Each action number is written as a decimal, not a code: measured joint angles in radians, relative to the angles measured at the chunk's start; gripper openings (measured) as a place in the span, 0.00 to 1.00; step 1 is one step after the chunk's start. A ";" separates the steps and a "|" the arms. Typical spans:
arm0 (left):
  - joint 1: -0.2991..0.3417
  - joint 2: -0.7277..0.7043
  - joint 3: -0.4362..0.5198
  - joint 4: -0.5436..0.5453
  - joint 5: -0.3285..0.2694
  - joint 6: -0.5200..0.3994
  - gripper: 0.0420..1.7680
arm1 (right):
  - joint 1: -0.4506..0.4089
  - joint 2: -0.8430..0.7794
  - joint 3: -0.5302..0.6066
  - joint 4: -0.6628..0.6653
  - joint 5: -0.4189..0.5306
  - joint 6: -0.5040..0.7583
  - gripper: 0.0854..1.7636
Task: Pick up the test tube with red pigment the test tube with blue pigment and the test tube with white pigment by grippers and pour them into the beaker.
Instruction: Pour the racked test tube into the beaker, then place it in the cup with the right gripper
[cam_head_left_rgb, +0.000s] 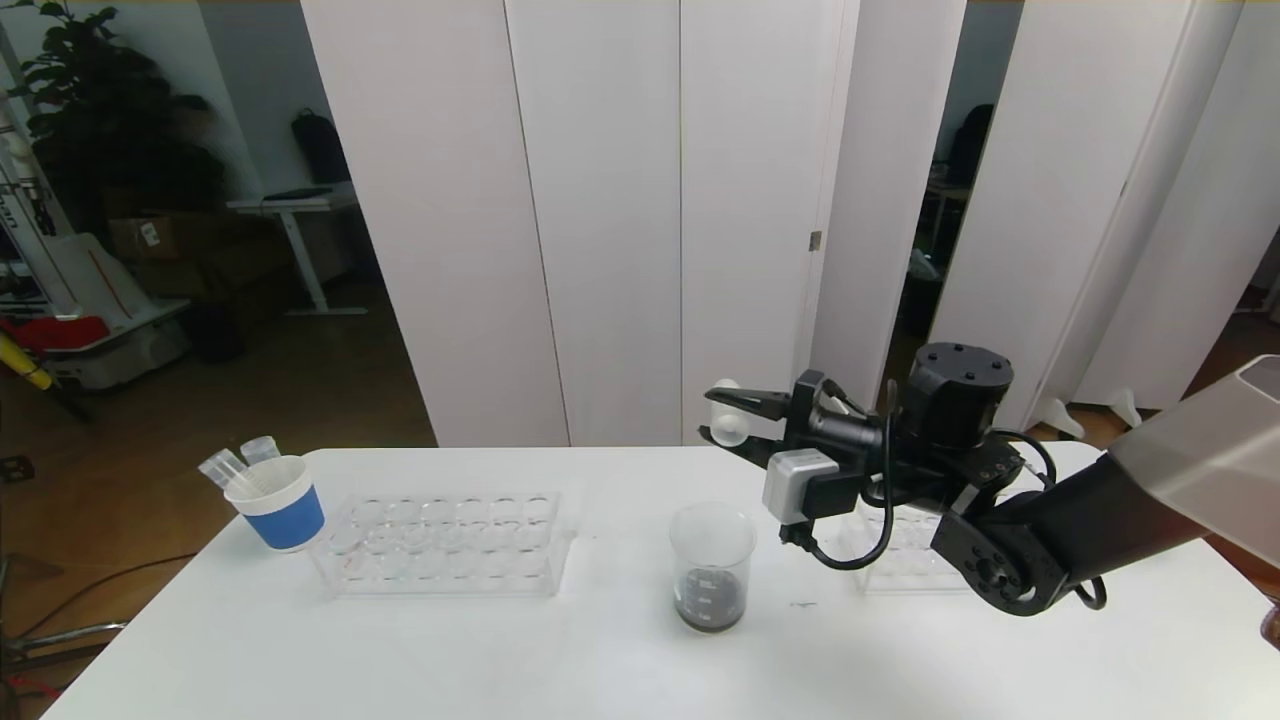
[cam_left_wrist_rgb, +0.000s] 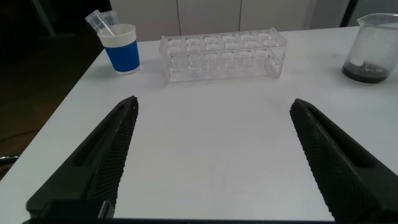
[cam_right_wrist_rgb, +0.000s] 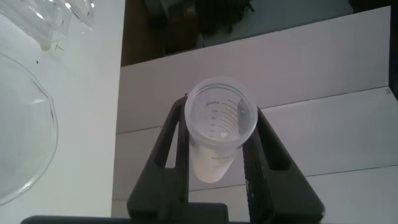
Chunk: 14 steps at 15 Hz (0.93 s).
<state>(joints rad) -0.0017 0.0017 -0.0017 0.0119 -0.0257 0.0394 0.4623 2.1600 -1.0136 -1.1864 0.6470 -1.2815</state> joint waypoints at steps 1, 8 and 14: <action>0.000 0.000 0.000 0.000 0.000 0.000 0.99 | 0.000 0.000 -0.003 0.000 0.001 -0.025 0.29; 0.000 0.000 0.000 0.000 0.000 0.000 0.99 | 0.003 -0.003 -0.017 0.000 0.022 -0.118 0.29; 0.000 0.000 0.000 0.000 0.000 0.000 0.99 | -0.007 -0.005 -0.016 0.005 0.043 -0.161 0.29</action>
<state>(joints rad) -0.0017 0.0017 -0.0017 0.0123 -0.0257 0.0398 0.4549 2.1547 -1.0298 -1.1815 0.6898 -1.4423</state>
